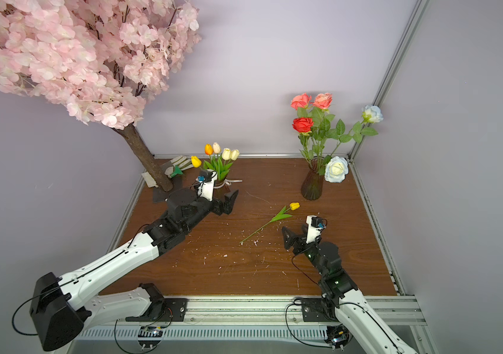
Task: Arrange the flowers in different vases according to their variety
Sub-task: Pick up the flower at the center of the board.
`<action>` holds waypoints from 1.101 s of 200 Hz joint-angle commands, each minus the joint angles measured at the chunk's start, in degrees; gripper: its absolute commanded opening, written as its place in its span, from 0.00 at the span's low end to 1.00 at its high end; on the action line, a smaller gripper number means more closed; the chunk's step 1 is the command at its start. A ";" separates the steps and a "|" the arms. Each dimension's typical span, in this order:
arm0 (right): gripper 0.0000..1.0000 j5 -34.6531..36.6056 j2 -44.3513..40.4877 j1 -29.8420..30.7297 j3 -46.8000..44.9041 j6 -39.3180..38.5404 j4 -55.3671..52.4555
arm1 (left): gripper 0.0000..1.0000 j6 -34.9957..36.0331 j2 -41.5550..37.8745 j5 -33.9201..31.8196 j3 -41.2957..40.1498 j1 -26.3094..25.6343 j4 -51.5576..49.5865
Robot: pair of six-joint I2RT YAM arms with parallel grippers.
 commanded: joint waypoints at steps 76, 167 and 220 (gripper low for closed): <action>0.99 2.92 21.62 -0.25 2.06 9.33 13.52 | 0.99 1.13 18.55 3.49 5.37 -1.89 -7.79; 0.99 11.39 8.86 -2.00 0.62 14.79 4.30 | 0.93 4.64 40.63 8.62 25.98 -3.09 -24.00; 0.99 19.16 -6.99 -2.19 -0.02 10.43 -5.05 | 0.93 6.32 47.31 7.89 31.82 -4.47 -28.96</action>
